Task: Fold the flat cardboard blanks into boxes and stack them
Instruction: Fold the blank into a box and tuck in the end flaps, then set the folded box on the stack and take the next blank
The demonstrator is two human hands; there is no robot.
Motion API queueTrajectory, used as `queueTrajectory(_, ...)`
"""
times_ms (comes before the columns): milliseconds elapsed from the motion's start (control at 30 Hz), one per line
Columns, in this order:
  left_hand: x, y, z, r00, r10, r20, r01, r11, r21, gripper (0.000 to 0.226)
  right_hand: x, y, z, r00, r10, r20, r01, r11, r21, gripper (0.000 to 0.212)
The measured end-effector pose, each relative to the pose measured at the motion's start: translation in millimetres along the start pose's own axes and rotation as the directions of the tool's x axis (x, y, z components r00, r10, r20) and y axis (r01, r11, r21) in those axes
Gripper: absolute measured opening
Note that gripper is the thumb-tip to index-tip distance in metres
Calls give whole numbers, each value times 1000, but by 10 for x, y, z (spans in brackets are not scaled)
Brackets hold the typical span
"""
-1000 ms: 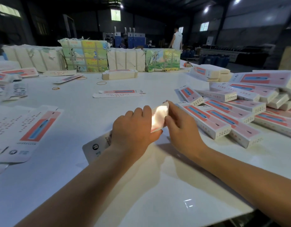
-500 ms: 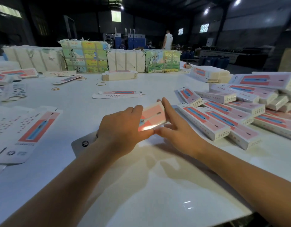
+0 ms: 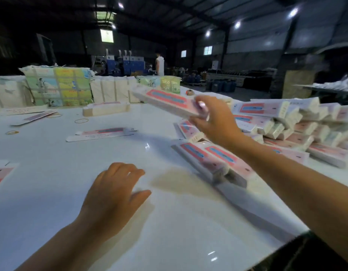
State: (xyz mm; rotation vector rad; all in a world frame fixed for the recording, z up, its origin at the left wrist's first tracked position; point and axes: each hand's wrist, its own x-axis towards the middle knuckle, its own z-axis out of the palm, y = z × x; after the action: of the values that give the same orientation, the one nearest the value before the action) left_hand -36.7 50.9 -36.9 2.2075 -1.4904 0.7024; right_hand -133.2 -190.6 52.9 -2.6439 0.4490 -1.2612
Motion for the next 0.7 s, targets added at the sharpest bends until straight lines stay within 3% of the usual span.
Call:
queueTrajectory(100, 1, -56, 200, 989, -42, 141, 58, 992, -116, 56, 394, 725, -565, 935, 206, -290, -219, 976, -10, 29)
queueTrajectory(200, -3, -218, 447, 987, -13, 158, 24, 998, -66, 38, 477, 1505, -1090, 815, 363, -451, -460, 879, -126, 28)
queueTrajectory(300, 23, -436, 681, 954, -76, 289, 77, 997, 5, 48, 300, 2081, -1365, 732, 575, -366, -681, 639, -358, 32)
queueTrajectory(400, -1, -546, 795, 940, -87, 329, 86, 996, 16, 53, 145, 2249, -1394, 702, 651, -288, -694, 536, -480, 36)
queueTrajectory(500, 39, -378, 606, 965, -67, 255, 72, 997, -8, 42, 260, 2072, -1360, 756, 553, -350, -652, 590, -476, 38)
queueTrajectory(600, 63, -118, 301, 995, -13, 103, 22, 996, -88, 32, 493, 1577, -1257, 849, 360, -387, -497, 793, -353, 41)
queueTrajectory(700, 91, 30, 145, 976, -79, 205, 109, 984, -140, 52, 611, 805, -963, 930, 135, -341, -213, 956, -203, 36)
